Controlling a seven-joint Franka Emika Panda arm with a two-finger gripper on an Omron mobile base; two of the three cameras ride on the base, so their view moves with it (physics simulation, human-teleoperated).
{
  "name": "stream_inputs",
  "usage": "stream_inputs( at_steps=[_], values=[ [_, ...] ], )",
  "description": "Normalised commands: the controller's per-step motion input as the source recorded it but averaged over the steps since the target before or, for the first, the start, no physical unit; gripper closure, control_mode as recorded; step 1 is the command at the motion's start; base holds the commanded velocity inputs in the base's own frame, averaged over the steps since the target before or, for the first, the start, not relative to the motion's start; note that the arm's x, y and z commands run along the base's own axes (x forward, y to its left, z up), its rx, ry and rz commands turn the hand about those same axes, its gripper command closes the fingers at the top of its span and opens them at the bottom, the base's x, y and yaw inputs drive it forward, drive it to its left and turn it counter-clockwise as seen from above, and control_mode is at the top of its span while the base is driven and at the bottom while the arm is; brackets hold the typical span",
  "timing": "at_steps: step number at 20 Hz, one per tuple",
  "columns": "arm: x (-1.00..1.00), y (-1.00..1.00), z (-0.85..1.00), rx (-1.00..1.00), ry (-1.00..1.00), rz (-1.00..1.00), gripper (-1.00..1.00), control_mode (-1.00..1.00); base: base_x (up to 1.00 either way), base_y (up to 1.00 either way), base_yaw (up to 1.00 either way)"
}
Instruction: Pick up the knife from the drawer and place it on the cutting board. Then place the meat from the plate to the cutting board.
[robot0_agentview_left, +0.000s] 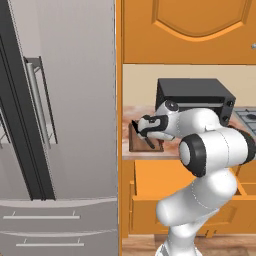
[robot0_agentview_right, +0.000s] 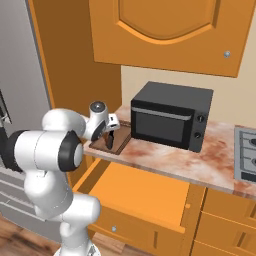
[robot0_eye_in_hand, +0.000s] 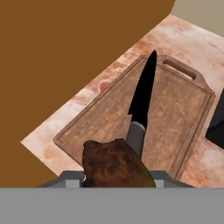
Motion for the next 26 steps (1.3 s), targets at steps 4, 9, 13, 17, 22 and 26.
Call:
stream_inputs(
  at_steps=[4, 9, 13, 17, 22, 26],
  values=[
    [0.22, 0.0, -0.08, 0.0, 0.0, 0.0, 1.0, -1.0, 0.0, 0.0, 0.0],
    [0.15, 0.0, -0.13, 0.0, 0.0, 0.0, 1.0, -1.0, 0.0, 0.0, 0.0],
    [0.11, 0.0, -0.16, 0.0, 0.0, 0.0, 1.0, -1.0, 0.0, 0.0, 0.0],
    [0.14, 0.0, -0.17, -0.02, 0.0, 0.0, 1.0, -1.0, 0.0, 0.0, 0.0],
    [0.16, 0.0, -0.17, -0.02, 0.0, 0.0, 1.0, -1.0, 0.0, 0.0, 0.0],
    [0.18, 0.0, -0.19, -0.04, 0.0, 0.0, 1.0, -1.0, 0.0, 0.0, 0.0]
  ],
)
